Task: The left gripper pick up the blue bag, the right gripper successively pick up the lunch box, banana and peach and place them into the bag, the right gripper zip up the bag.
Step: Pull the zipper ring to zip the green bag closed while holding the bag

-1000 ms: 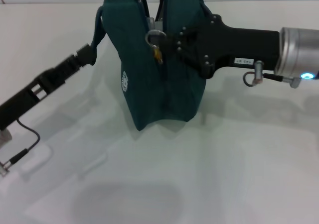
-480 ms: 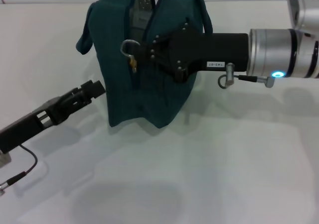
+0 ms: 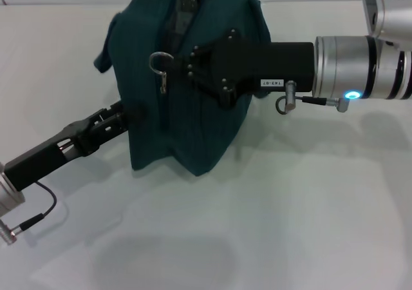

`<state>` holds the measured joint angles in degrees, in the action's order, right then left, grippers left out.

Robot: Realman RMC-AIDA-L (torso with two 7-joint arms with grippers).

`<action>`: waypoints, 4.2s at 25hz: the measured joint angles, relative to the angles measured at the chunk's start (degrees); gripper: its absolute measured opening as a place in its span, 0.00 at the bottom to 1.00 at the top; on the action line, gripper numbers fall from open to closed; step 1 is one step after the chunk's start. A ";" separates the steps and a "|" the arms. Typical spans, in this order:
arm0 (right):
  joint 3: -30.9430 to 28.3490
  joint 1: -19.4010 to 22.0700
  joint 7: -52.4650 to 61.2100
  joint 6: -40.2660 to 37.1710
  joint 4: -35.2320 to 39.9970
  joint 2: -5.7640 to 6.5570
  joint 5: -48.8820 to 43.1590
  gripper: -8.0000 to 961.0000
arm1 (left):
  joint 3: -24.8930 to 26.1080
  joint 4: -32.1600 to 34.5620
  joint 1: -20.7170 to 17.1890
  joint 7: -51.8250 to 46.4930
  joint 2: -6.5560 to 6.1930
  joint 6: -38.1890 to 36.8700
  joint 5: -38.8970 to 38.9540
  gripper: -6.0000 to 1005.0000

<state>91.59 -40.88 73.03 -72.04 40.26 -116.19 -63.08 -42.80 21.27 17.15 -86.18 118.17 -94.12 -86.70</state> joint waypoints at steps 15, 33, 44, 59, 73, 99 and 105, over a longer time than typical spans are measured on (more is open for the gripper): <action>-0.44 0.45 0.00 0.03 -0.38 0.03 2.09 0.02 | 0.00 -0.12 -0.26 2.76 0.22 0.00 -0.05 0.88; -3.47 -1.58 0.22 1.65 -9.66 0.09 13.93 0.02 | 0.00 -0.54 -0.54 2.77 0.56 -0.36 -0.09 0.88; 5.20 -1.88 0.50 1.40 -9.25 -0.02 15.97 0.02 | 0.23 -0.62 0.22 2.11 1.14 -1.59 0.66 0.86; 7.55 -1.55 0.19 1.37 -9.46 0.00 17.88 0.02 | 0.44 -0.18 1.42 2.41 1.11 -2.80 4.29 0.85; 7.51 -1.87 0.09 1.65 -9.67 0.00 17.91 0.02 | 0.08 -0.68 2.06 7.10 1.28 -2.19 3.85 0.83; 7.17 -1.91 0.09 1.66 -9.73 0.00 17.90 0.02 | -0.11 -1.47 3.84 7.25 1.28 -0.58 2.74 0.12; 7.07 -1.46 0.09 1.71 -9.75 0.00 17.90 0.02 | -0.18 -1.57 3.94 7.25 1.34 -0.85 2.22 0.08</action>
<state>98.66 -42.33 73.12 -70.34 30.51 -116.19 -45.17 -42.99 19.71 21.09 -78.93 119.50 -94.98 -84.48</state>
